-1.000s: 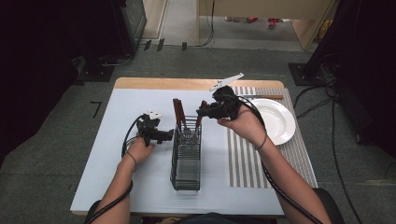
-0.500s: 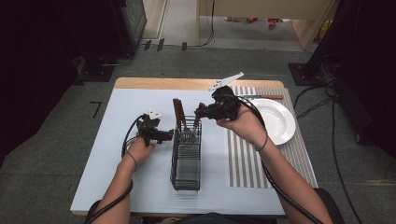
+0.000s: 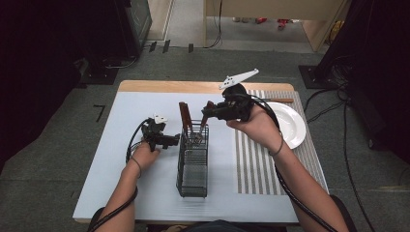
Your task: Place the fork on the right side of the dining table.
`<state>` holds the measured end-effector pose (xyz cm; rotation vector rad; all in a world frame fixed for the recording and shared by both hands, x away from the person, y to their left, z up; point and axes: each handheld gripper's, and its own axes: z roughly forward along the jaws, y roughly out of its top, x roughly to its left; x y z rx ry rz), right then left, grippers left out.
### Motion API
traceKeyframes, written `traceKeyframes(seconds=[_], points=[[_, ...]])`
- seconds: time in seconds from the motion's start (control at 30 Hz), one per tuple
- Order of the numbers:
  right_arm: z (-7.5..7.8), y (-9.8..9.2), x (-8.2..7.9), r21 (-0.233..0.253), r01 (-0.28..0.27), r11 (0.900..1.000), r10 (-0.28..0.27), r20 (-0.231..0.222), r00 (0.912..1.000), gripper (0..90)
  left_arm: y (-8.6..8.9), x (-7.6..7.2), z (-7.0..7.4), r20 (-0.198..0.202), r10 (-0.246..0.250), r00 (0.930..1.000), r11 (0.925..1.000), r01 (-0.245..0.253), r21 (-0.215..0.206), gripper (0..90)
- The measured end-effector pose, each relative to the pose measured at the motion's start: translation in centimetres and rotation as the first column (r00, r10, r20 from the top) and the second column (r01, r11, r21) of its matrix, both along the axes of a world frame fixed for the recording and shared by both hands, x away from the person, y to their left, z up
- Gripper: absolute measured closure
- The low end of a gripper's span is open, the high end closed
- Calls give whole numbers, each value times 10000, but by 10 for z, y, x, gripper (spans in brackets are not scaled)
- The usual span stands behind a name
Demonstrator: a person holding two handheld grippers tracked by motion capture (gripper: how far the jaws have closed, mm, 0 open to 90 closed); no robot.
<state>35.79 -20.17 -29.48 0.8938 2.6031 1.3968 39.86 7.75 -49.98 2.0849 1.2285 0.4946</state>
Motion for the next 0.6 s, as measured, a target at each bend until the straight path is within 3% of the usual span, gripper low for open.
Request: traceKeyframes(seconds=[0.6], points=[[36,-19,-13,560,86,9984,-126,721,9973,807,0,0,0,3,0,10000,10000,0,2,0]])
